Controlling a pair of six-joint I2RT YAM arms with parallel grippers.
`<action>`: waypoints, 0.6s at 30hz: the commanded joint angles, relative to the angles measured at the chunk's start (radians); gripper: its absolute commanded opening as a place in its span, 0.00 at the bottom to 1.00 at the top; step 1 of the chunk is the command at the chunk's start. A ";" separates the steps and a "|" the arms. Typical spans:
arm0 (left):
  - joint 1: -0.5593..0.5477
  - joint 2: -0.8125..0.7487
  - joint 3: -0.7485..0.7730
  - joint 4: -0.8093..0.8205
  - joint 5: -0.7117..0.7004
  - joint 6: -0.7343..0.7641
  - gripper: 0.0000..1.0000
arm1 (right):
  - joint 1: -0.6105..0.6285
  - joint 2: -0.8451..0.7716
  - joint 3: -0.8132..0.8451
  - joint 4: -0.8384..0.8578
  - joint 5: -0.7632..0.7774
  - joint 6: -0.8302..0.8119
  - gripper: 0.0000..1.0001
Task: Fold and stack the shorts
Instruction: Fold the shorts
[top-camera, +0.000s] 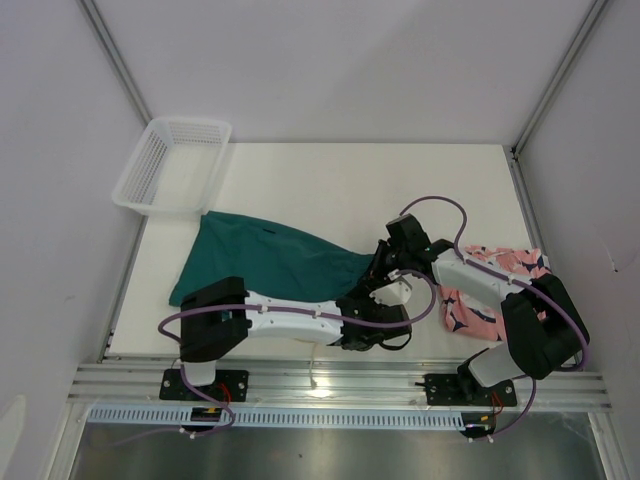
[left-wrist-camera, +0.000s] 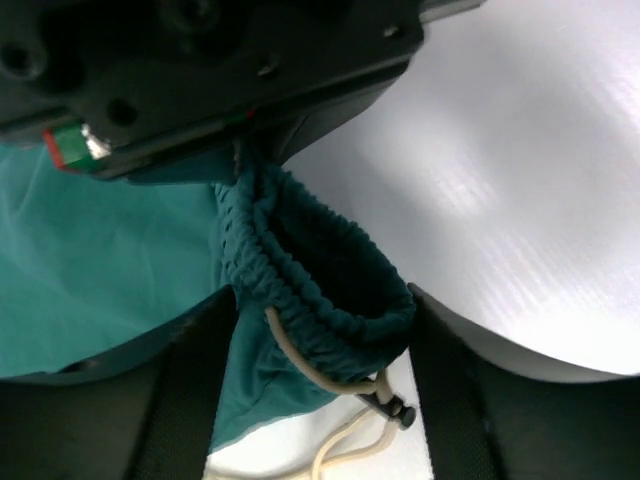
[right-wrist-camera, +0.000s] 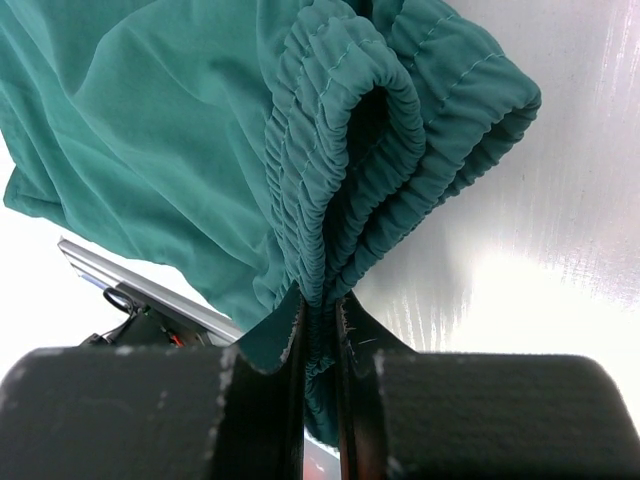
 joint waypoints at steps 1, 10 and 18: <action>-0.004 0.016 0.031 -0.051 -0.067 -0.016 0.64 | 0.004 -0.006 0.050 -0.003 -0.027 0.004 0.00; -0.004 -0.065 -0.053 0.084 0.004 -0.001 0.17 | -0.024 -0.005 0.045 0.002 -0.068 -0.036 0.43; 0.048 -0.146 -0.177 0.225 0.102 -0.016 0.00 | -0.073 -0.097 -0.021 0.037 -0.088 -0.039 0.79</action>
